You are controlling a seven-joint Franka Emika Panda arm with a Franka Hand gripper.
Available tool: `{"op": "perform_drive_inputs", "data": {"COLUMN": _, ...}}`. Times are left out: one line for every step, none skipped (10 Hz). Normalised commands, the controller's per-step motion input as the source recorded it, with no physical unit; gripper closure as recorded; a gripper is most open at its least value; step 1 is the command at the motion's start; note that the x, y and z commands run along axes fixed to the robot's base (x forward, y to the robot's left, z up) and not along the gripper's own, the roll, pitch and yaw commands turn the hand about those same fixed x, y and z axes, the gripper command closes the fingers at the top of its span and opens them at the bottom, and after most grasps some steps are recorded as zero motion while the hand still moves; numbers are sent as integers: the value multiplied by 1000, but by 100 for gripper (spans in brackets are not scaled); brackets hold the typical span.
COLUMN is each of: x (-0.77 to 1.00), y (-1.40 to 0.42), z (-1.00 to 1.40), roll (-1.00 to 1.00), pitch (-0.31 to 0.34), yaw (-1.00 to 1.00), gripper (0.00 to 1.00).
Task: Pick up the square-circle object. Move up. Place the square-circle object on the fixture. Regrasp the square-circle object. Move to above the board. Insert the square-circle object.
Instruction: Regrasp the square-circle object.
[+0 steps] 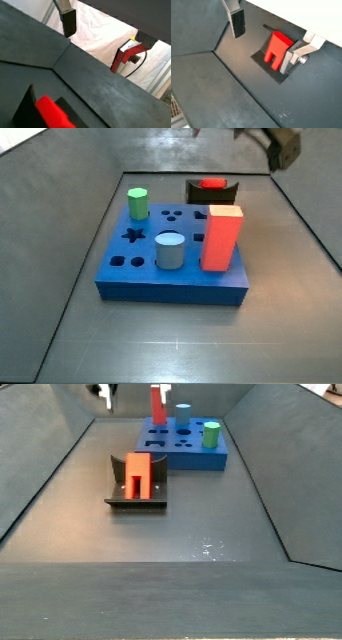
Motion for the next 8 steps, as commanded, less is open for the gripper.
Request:
{"op": "perform_drive_inputs", "data": {"x": 67, "y": 59, "z": -1000, "roll": 89, "pitch": -146, "yaw": 113, "gripper": 0}}
{"op": "perform_drive_inputs", "data": {"x": 69, "y": 56, "z": -1000, "roll": 83, "pitch": -156, "yaw": 87, "gripper": 0}}
{"op": "perform_drive_inputs", "data": {"x": 78, "y": 51, "z": -1000, "roll": 76, "pitch": -157, "yaw": 30, "gripper": 0}}
{"op": "perform_drive_inputs", "data": {"x": 84, "y": 49, "z": -1000, "roll": 74, "pitch": -153, "yaw": 8, "gripper": 0}}
{"op": "perform_drive_inputs", "data": {"x": 91, "y": 43, "z": -1000, "roll": 77, "pitch": -131, "yaw": -31, "gripper": 0}}
{"op": "perform_drive_inputs", "data": {"x": 100, "y": 35, "z": -1000, "roll": 72, "pitch": -100, "yaw": -61, "gripper": 0}}
{"op": "perform_drive_inputs", "data": {"x": 95, "y": 26, "z": -901, "roll": 71, "pitch": -70, "yaw": -71, "gripper": 0}}
{"op": "perform_drive_inputs", "data": {"x": 89, "y": 20, "z": -799, "roll": 73, "pitch": -52, "yaw": -71, "gripper": 0}}
